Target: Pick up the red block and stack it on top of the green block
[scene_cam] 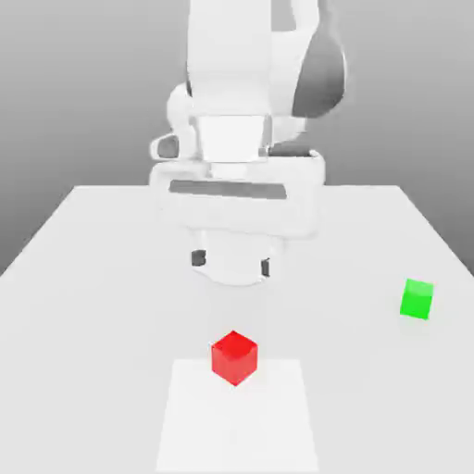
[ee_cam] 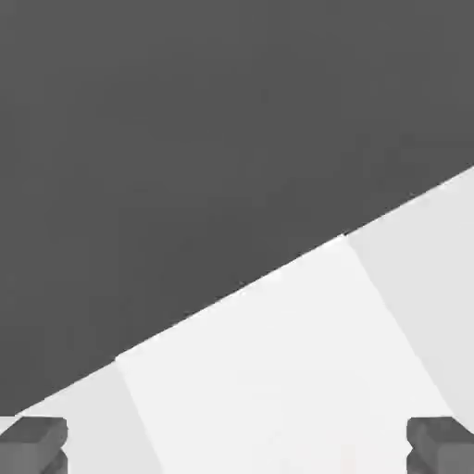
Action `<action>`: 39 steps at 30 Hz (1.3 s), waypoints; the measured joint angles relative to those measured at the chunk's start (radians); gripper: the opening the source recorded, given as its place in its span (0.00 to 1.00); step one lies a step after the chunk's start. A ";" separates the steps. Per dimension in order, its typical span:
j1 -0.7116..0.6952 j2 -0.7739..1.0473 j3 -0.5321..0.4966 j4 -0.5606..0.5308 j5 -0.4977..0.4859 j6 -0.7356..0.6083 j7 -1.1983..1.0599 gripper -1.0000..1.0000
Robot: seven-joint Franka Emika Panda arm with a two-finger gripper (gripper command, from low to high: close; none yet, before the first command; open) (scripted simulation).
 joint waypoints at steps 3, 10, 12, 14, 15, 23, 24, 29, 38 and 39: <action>-0.027 0.199 0.021 -0.061 -0.044 0.153 0.125 0.50; 0.040 0.450 -0.084 -0.049 -0.185 0.360 0.252 0.00; 0.040 0.450 -0.084 -0.049 -0.186 0.361 0.253 0.00; 0.039 0.450 -0.084 -0.049 -0.187 0.362 0.254 0.00; 0.051 0.465 -0.096 -0.047 -0.192 0.375 0.259 0.00; 0.035 0.229 -0.046 -0.080 -0.069 0.172 0.170 0.00; 0.039 0.193 -0.047 -0.086 -0.062 0.142 0.167 0.00; 0.193 0.147 0.043 -0.063 -0.025 0.077 0.068 0.00; 0.532 0.121 0.247 -0.002 0.052 -0.001 -0.149 0.00; 0.569 0.119 0.271 0.005 0.062 -0.010 -0.173 0.00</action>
